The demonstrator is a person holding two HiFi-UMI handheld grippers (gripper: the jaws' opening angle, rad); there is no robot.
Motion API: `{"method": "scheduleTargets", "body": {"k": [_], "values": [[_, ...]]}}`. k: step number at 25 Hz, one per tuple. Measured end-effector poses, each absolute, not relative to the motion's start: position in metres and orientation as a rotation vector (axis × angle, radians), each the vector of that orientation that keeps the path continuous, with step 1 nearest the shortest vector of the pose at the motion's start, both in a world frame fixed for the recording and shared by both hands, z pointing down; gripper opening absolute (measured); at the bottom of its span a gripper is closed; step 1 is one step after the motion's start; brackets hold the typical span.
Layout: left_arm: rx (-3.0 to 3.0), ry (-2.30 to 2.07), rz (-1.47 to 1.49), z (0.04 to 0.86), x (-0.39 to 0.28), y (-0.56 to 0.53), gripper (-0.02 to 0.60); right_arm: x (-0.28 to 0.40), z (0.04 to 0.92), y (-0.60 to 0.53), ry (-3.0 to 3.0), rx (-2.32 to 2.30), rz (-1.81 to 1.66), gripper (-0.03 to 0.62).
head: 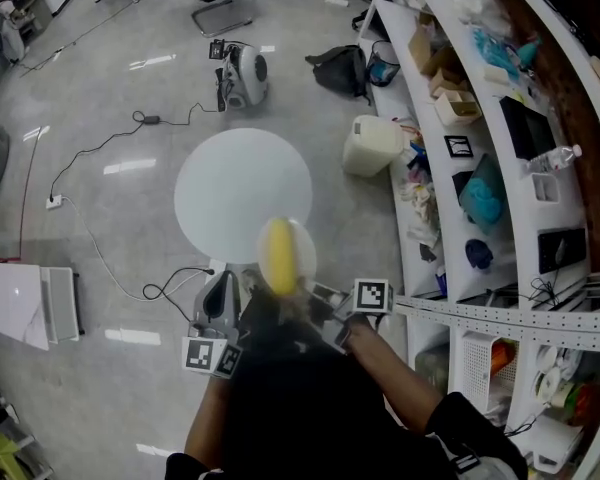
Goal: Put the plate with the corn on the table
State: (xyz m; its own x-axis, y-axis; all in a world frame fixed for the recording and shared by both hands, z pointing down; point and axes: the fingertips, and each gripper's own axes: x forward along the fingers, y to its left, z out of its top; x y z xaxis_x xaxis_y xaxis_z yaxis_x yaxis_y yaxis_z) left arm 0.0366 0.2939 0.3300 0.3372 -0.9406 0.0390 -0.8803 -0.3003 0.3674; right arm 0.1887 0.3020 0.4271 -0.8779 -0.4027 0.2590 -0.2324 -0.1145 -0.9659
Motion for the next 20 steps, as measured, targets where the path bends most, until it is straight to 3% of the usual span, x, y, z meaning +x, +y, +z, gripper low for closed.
{"method": "scheduleTargets", "body": {"k": [20], "values": [[2.314, -1.540, -0.270, 0.337, -0.004, 0.185, 0.005, 0.147, 0.433, 0.218, 1.982, -0.784, -2.190, 0.034]]}}
